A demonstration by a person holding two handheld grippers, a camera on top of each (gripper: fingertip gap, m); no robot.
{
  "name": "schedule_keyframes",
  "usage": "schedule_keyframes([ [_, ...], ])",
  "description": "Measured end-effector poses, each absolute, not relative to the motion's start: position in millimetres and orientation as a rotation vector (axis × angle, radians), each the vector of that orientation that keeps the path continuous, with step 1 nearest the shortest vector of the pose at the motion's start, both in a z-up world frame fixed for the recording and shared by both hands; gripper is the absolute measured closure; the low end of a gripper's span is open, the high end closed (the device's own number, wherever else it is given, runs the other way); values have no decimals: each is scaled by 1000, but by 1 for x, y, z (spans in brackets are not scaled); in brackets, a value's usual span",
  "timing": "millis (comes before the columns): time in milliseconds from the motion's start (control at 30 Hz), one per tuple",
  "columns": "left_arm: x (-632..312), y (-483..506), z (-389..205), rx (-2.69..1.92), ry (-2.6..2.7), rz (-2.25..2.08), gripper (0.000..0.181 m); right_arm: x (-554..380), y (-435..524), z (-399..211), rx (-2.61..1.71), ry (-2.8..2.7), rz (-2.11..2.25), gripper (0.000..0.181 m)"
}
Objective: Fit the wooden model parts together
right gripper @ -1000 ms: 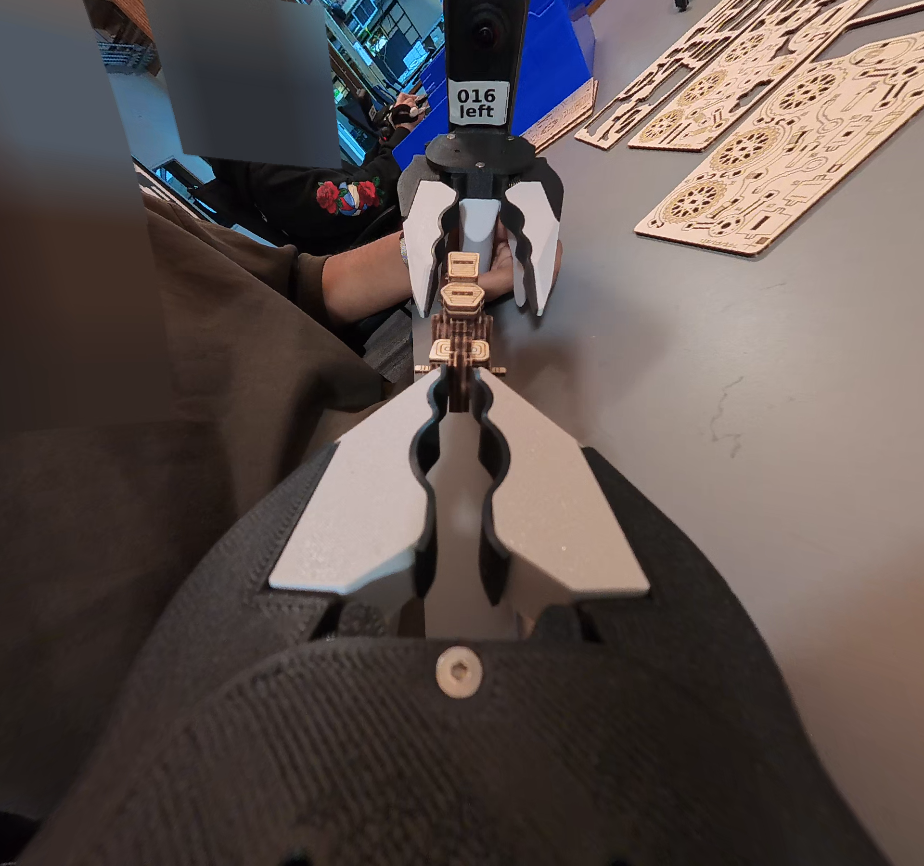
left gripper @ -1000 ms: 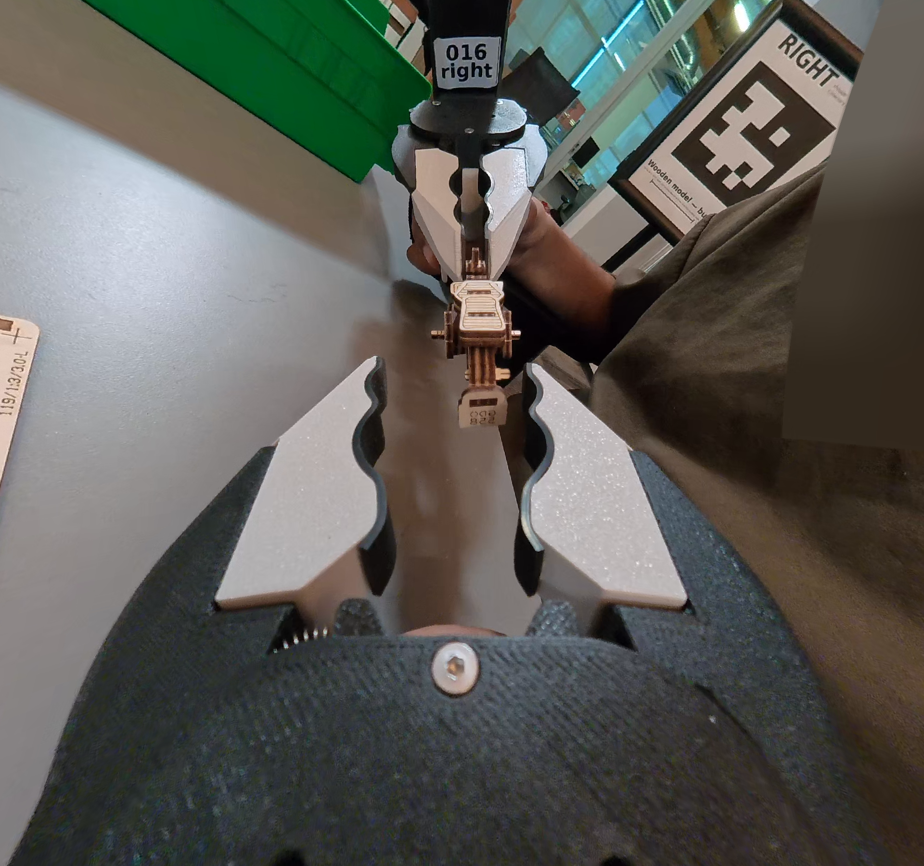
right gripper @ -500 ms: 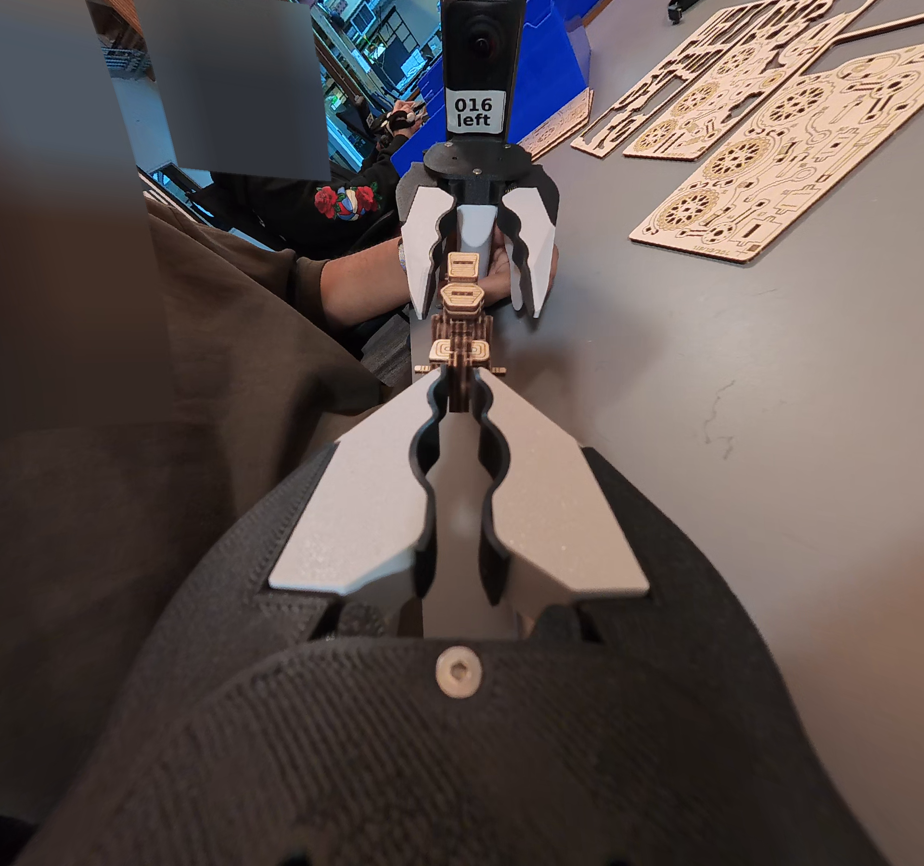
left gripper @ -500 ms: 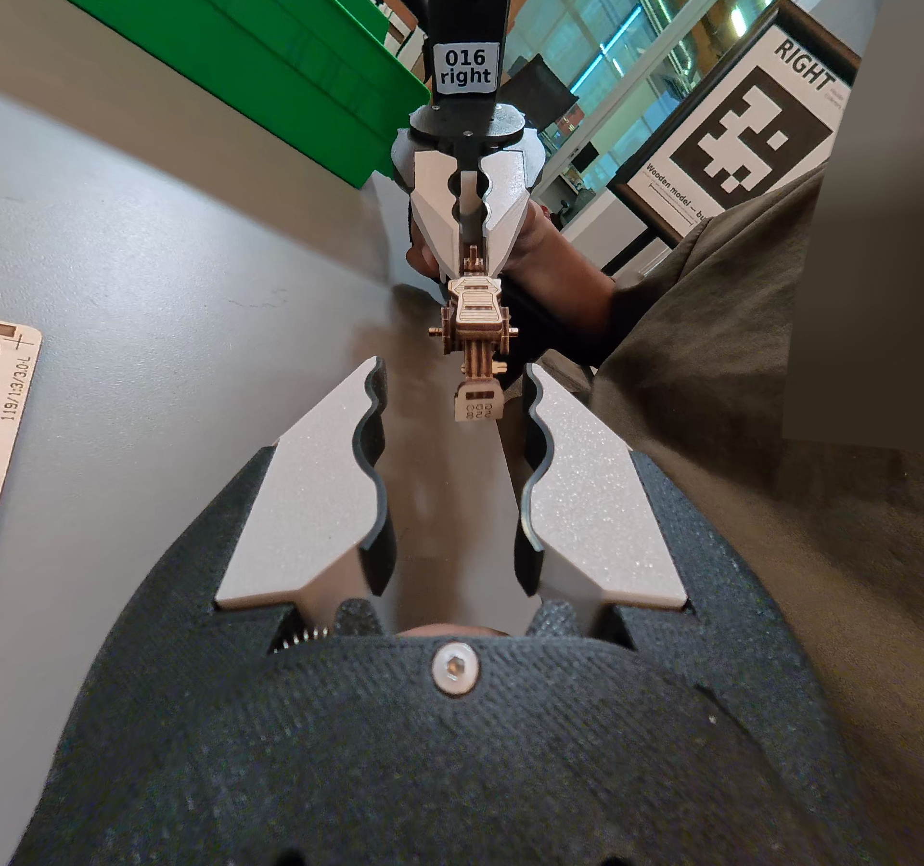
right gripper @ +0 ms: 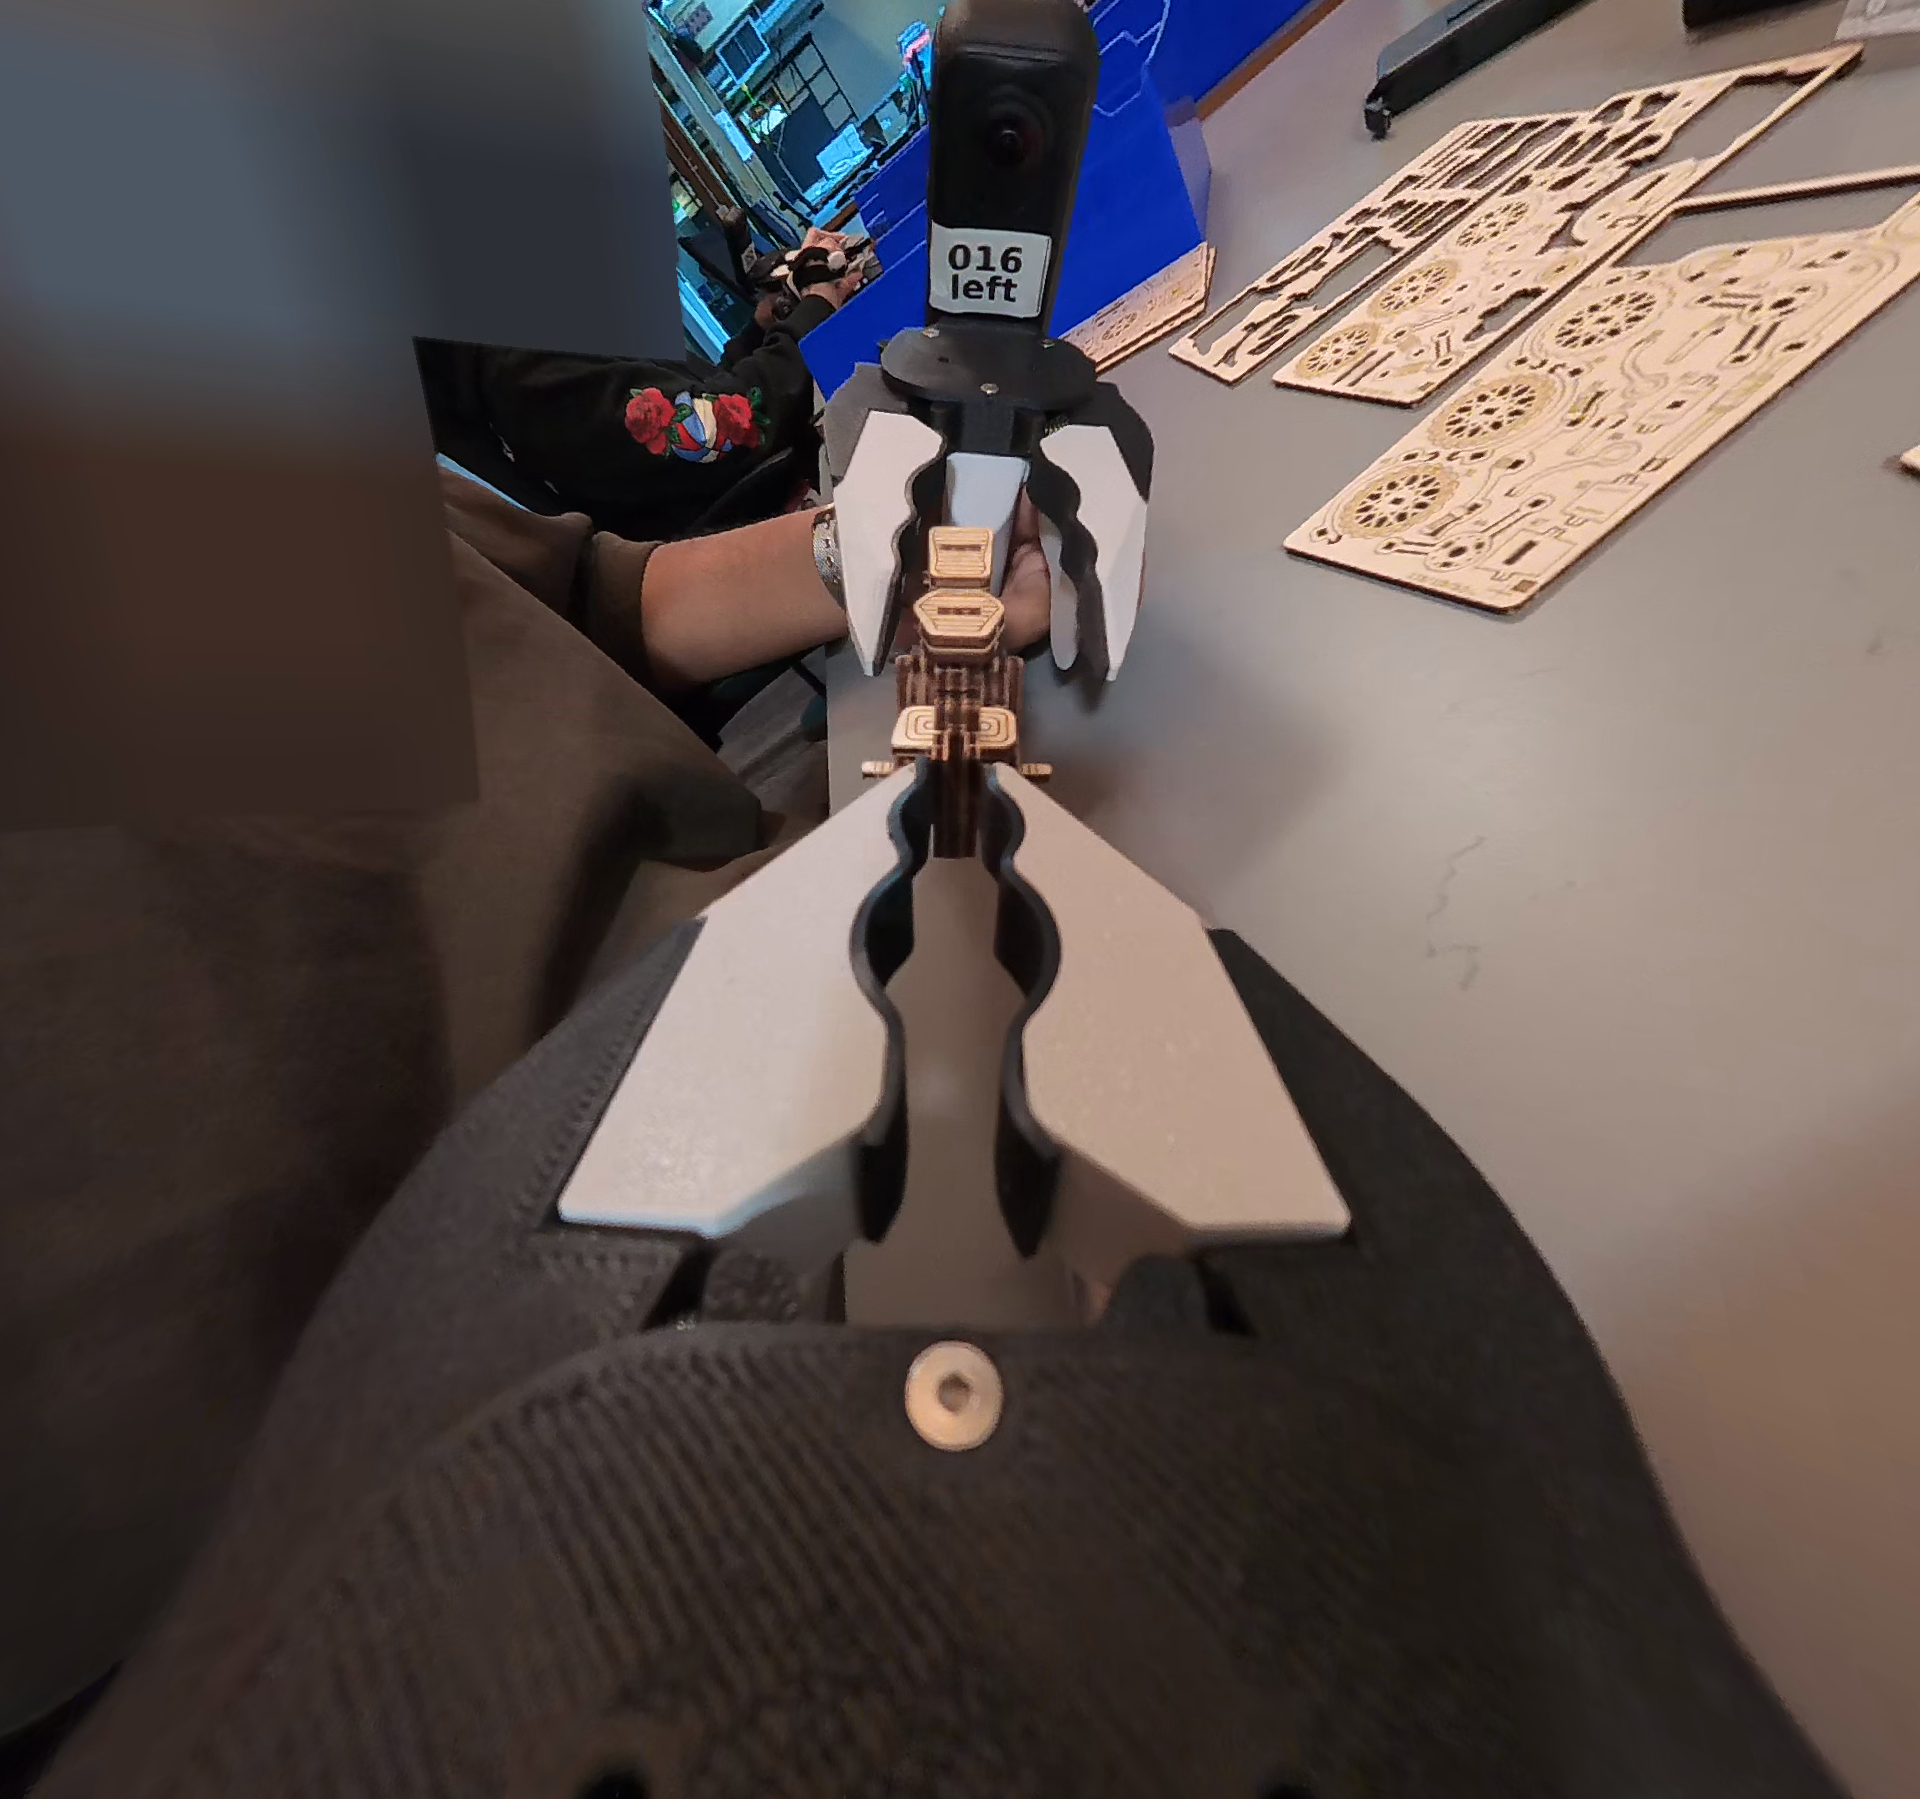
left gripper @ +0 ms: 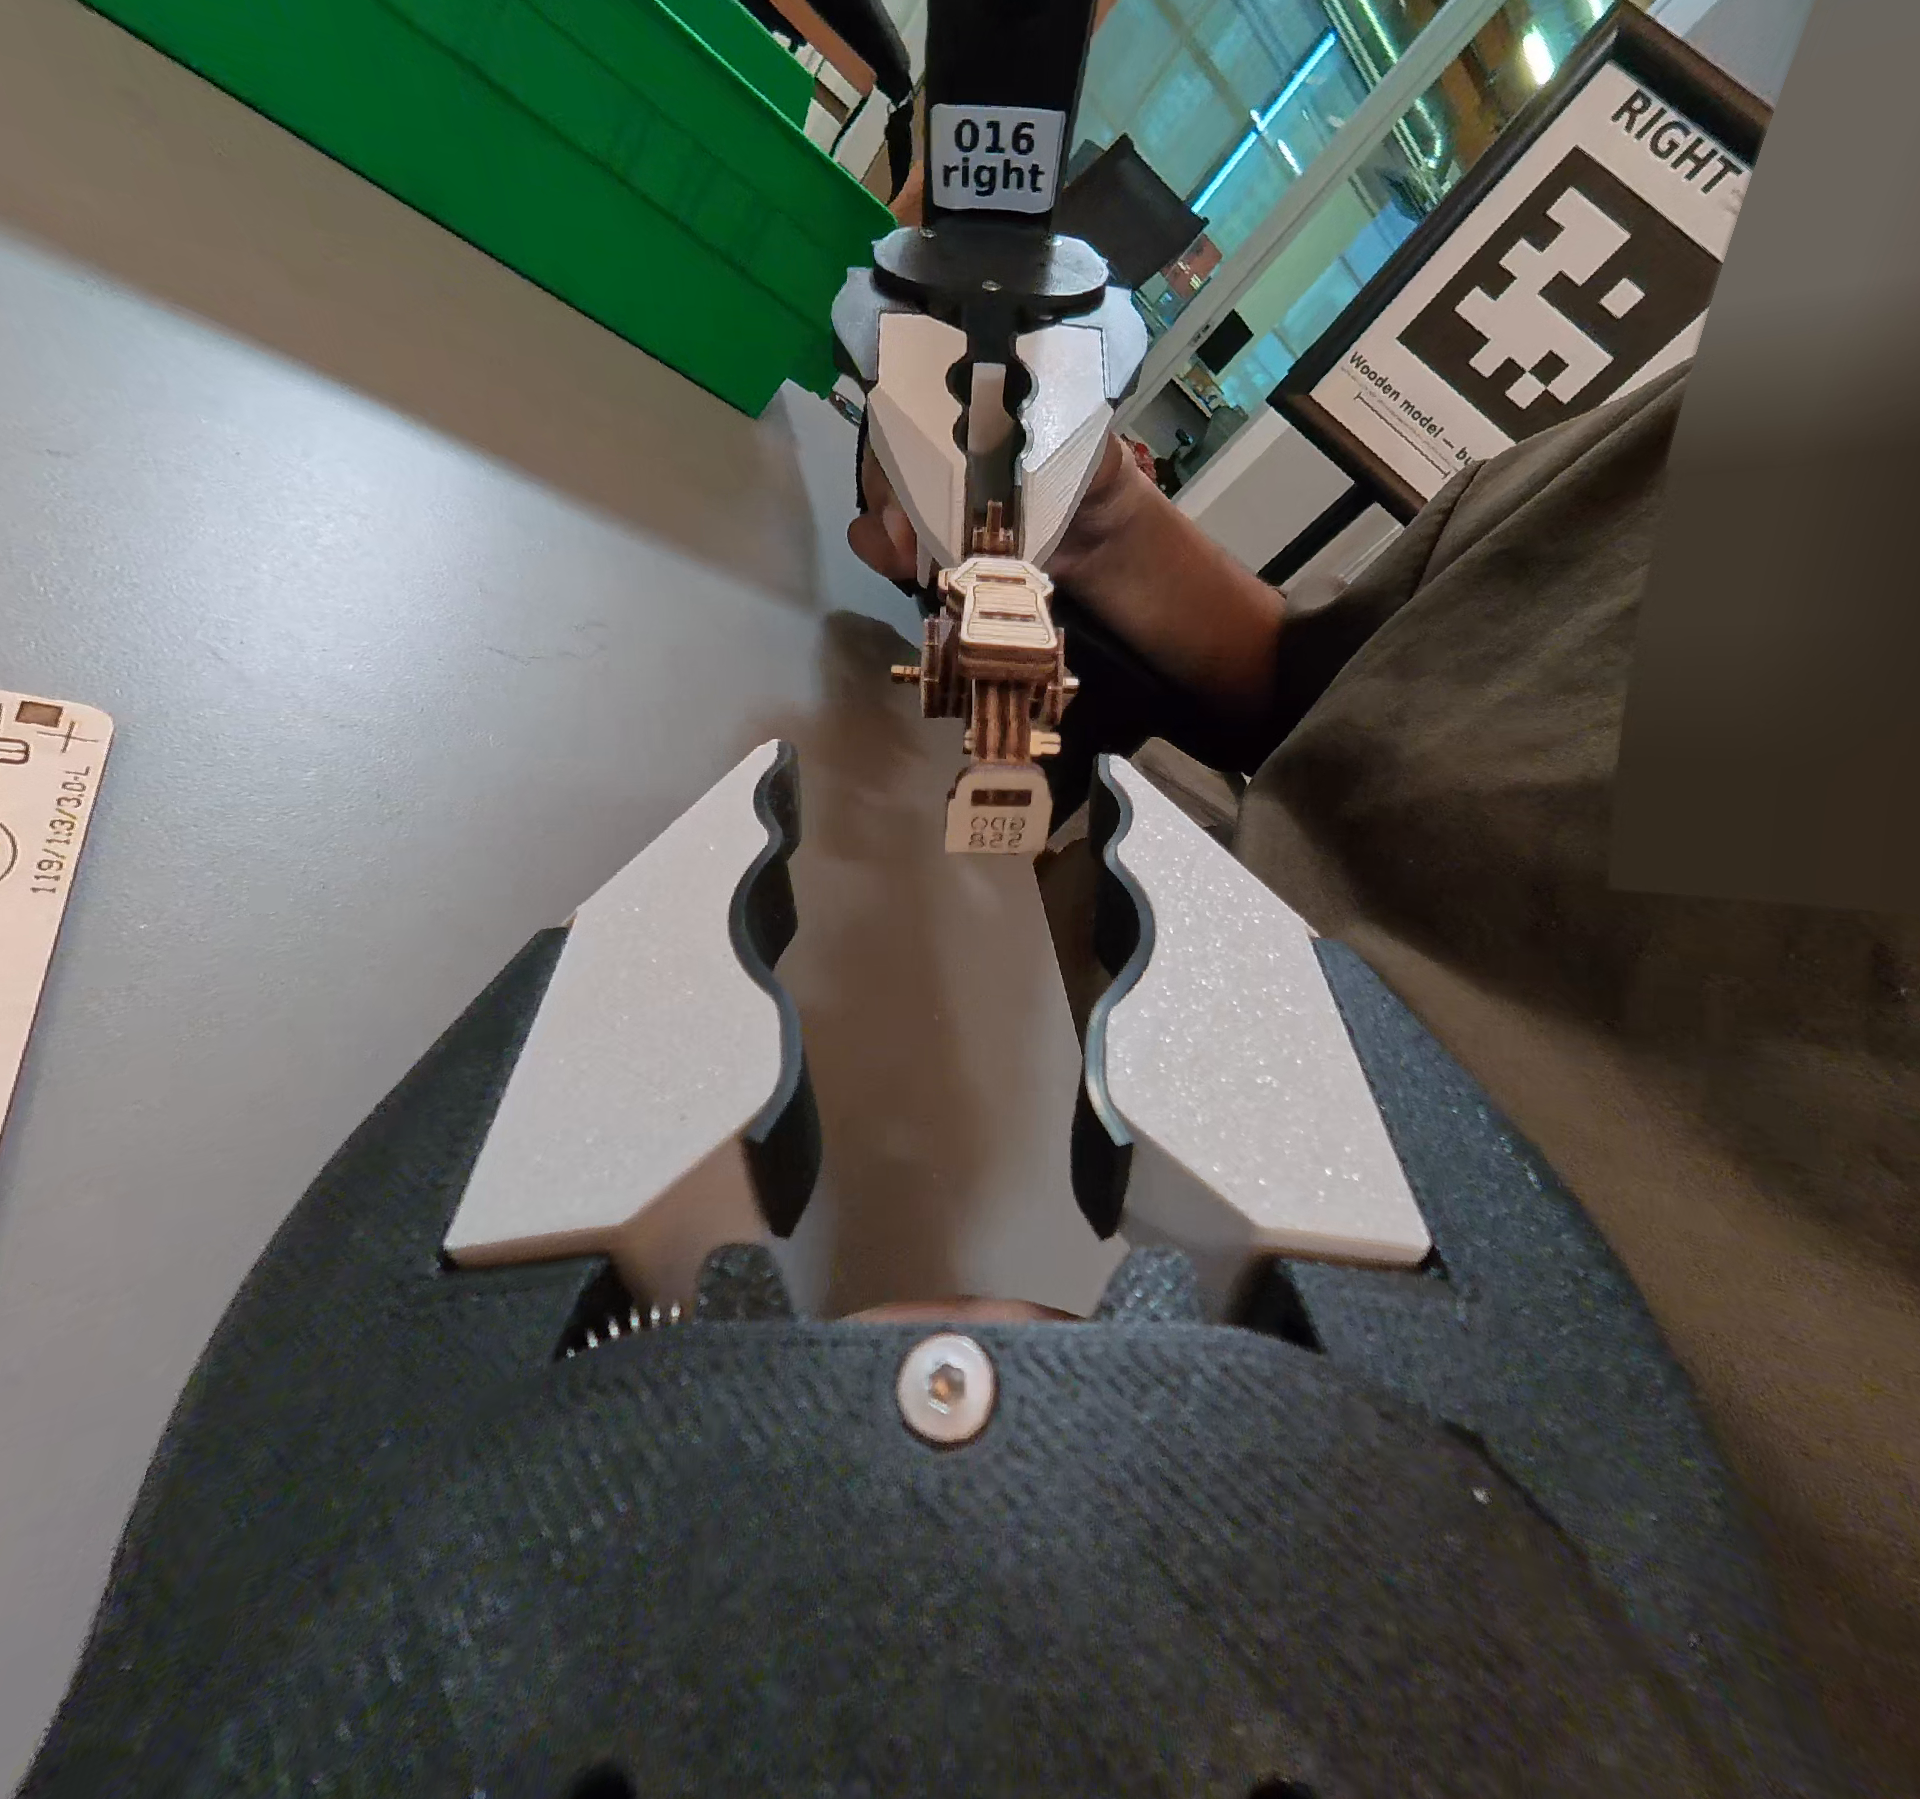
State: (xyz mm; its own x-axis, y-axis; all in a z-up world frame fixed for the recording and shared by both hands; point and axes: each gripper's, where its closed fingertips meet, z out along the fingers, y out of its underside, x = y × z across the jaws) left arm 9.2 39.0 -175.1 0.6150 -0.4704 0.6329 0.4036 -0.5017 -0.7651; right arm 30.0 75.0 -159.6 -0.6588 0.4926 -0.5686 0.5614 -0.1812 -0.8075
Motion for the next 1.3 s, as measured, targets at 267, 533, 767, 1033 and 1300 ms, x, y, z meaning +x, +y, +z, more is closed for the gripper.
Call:
schedule_keyframes([
  [267, 11, 40, -176, -1820, 76, -1027, 126, 30, 72, -157, 1213, 2201, -2039, 175],
  [533, 14, 39, -177, -1831, 97, -1007, 125, 29, 68, -158, 1183, 2309, -2037, 175],
  [767, 10, 41, -173, -1810, 99, -954, 122, 30, 79, -135, 1140, 2338, -2224, 175],
  [1033, 1, 39, -155, -1710, 193, -722, 139, 37, 79, -109, 886, 2592, -2466, 175],
  [1300, 14, 39, -161, -1743, 266, -677, 147, 42, 64, -114, 577, 2938, -2439, 175],
])
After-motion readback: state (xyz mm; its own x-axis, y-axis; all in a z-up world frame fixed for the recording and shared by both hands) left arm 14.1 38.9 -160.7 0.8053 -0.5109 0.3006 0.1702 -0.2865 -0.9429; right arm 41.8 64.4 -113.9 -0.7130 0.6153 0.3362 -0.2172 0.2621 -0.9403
